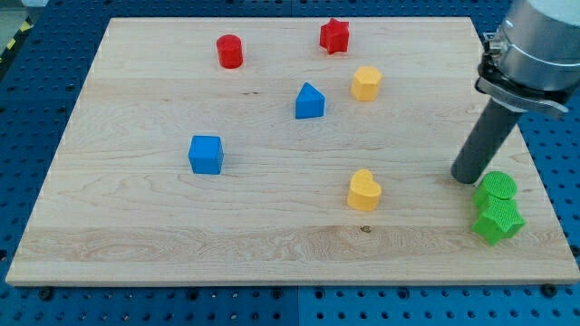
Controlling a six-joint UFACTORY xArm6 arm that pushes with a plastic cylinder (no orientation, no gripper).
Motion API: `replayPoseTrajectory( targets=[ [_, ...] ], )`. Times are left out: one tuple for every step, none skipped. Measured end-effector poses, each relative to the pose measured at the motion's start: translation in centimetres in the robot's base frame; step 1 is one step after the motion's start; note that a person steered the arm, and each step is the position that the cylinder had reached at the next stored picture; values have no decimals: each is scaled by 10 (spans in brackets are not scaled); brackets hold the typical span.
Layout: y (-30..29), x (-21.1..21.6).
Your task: Push the heart towards the right side
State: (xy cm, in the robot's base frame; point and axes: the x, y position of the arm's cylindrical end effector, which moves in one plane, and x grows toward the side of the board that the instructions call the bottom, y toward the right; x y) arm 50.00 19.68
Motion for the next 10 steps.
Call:
replayPoseTrajectory(
  targets=[
    [-42, -9],
    [-87, -9],
    [-127, -16],
    [-161, -21],
    [-156, 1],
    [-151, 1],
    [-111, 3],
    [-113, 3],
    [-136, 8],
    [-133, 29]
  ],
)
